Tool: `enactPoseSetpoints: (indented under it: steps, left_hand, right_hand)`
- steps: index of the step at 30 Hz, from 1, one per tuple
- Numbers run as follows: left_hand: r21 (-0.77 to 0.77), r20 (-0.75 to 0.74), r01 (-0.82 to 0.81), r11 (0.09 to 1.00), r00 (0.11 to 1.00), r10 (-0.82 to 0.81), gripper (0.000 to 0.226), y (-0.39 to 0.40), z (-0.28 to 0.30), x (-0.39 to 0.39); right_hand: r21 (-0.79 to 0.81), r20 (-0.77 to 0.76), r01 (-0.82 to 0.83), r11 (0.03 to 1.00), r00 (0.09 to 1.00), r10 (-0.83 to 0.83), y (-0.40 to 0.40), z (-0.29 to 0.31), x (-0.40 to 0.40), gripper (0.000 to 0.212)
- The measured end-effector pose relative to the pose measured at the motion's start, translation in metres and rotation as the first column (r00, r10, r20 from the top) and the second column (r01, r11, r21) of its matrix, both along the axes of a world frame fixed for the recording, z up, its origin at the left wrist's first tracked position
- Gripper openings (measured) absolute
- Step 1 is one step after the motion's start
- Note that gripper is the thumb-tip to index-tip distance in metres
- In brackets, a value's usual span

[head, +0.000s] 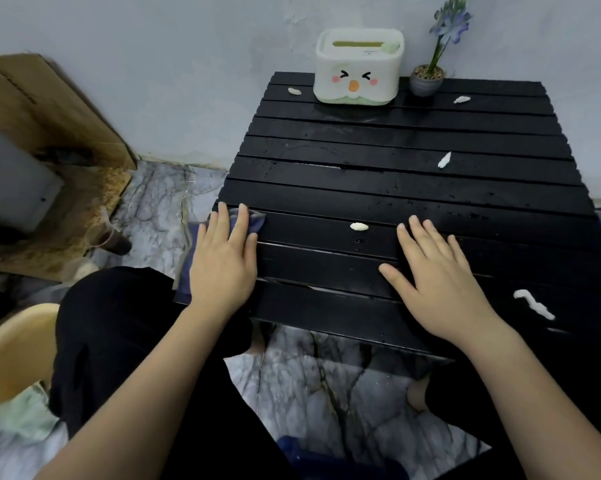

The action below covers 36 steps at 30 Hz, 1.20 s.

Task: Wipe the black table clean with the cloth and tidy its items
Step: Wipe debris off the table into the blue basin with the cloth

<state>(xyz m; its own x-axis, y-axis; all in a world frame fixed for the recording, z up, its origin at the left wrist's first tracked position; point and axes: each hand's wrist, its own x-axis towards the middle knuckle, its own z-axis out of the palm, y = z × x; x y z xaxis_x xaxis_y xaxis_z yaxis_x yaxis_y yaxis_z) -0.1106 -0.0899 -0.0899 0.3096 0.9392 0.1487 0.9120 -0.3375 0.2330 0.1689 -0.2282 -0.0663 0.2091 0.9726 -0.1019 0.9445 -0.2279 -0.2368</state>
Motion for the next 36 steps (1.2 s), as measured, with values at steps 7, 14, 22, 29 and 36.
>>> enactPoseSetpoints:
  steps: [7,14,22,29,36]
  left_hand:
    - [0.007,0.184,0.088,0.996,0.979,-0.088,0.047,-0.031,-0.001,0.052]
    - [-0.095,0.705,0.419,0.903,0.669,-0.236,0.04,-0.047,0.029,0.075]
    - [-0.07,0.455,-0.045,0.997,0.887,0.072,0.049,0.073,0.024,0.018]
    - [-0.022,0.039,-0.016,1.0,0.999,0.017,0.052,0.104,-0.002,0.046]
    - [-0.143,0.256,0.41,0.901,0.895,-0.366,0.044,0.059,0.015,0.149]
  right_hand:
    - [0.006,-0.034,-0.017,1.0,0.999,0.018,-0.006,0.0,0.002,0.079]
    - [0.019,-0.054,-0.032,0.999,0.998,0.033,-0.014,-0.003,0.008,0.089]
    - [0.033,-0.069,-0.03,0.999,0.997,0.032,-0.014,-0.005,0.009,0.087]
    - [0.023,-0.05,-0.018,1.0,0.999,0.019,-0.013,-0.006,0.008,0.085]
    - [0.043,-0.044,-0.015,0.999,0.999,0.017,-0.011,-0.004,0.008,0.087]
